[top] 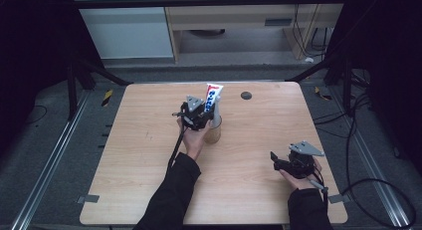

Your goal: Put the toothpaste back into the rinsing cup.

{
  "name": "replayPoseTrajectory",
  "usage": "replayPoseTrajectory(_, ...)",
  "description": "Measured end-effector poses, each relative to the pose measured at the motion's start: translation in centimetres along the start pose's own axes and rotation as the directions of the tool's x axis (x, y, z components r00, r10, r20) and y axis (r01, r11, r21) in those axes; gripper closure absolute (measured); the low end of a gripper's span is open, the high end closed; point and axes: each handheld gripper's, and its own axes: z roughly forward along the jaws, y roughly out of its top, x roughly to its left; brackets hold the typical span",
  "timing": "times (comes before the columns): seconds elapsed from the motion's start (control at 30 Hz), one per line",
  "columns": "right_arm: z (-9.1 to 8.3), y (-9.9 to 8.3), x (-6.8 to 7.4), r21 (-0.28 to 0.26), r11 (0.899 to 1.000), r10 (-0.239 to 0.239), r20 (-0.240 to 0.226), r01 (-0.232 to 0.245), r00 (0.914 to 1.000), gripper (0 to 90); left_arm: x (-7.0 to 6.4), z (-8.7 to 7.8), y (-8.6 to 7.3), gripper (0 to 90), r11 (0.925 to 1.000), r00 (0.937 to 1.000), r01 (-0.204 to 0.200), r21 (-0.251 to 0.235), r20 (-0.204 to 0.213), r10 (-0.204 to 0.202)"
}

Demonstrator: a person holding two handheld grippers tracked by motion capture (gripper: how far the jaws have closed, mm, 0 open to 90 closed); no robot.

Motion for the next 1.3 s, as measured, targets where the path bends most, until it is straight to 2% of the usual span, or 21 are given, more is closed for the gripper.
replayPoseTrajectory(0.1, 0.0, 0.0, 0.0, 0.000, 1.000, -0.002, 0.001, 0.002, 1.0000, 19.3, -0.1, 0.0, -0.1, 65.4, 0.9999, 0.9999, -0.010, 0.003, 0.004, 0.010)
replayPoseTrajectory(0.33, 0.0, 0.0, 0.0, -0.002, 1.000, -0.005, 0.002, 0.005, 1.0000, 19.3, 0.0, -0.5, -0.3, 62.3, 1.0000, 0.9999, 0.001, 0.008, 0.015, -0.001)
replayPoseTrajectory(0.5, 0.0, 0.0, 0.1, 0.001, 1.000, -0.005, 0.003, 0.005, 1.0000, 19.3, 0.0, -1.3, 0.1, 59.2, 0.9998, 0.9997, -0.018, 0.008, 0.018, 0.018)
replayPoseTrajectory(0.57, 0.0, 0.0, 0.1, 0.002, 1.000, -0.003, 0.001, 0.003, 1.0000, 19.3, -0.1, -1.8, 0.4, 57.4, 0.9993, 0.9991, -0.039, 0.003, 0.016, 0.038)
replayPoseTrajectory(0.73, 0.0, 0.0, 0.2, 0.000, 1.000, -0.009, -0.001, 0.009, 1.0000, 19.3, -0.2, -3.0, 0.8, 57.6, 0.9987, 0.9981, -0.050, 0.001, 0.036, 0.050)
replayPoseTrajectory(0.83, 0.0, 0.0, 0.2, 0.000, 1.000, -0.011, -0.001, 0.011, 0.9999, 19.3, -0.1, -3.7, 0.9, 59.4, 0.9972, 0.9972, -0.073, 0.012, 0.016, 0.073)
replayPoseTrajectory(0.93, 0.0, 0.0, 0.3, 0.002, 1.000, -0.009, -0.001, 0.009, 1.0000, 19.2, 0.3, -4.9, 0.9, 60.2, 0.9964, 0.9970, -0.073, 0.044, 0.027, 0.072)
replayPoseTrajectory(1.07, 0.0, 0.0, 0.3, 0.002, 1.000, -0.010, 0.000, 0.010, 1.0000, 19.2, 0.7, -6.8, 0.8, 59.5, 0.9898, 0.9933, -0.116, 0.083, 0.010, 0.115)
replayPoseTrajectory(1.17, -0.1, 0.0, 0.3, -0.001, 1.000, -0.011, 0.001, 0.011, 0.9999, 19.2, 1.2, -8.4, 0.7, 58.6, 0.9814, 0.9881, -0.153, 0.116, 0.002, 0.154)
replayPoseTrajectory(1.23, -0.1, 0.0, 0.4, 0.001, 1.000, -0.015, 0.000, 0.015, 0.9999, 19.2, 1.5, -9.2, 0.5, 57.9, 0.9818, 0.9895, -0.144, 0.123, 0.009, 0.144)
replayPoseTrajectory(1.3, 0.0, 0.0, 0.5, 0.004, 1.000, -0.015, 0.000, 0.015, 0.9999, 19.2, 2.0, -9.9, 0.2, 57.7, 0.9787, 0.9886, -0.150, 0.140, 0.018, 0.149)
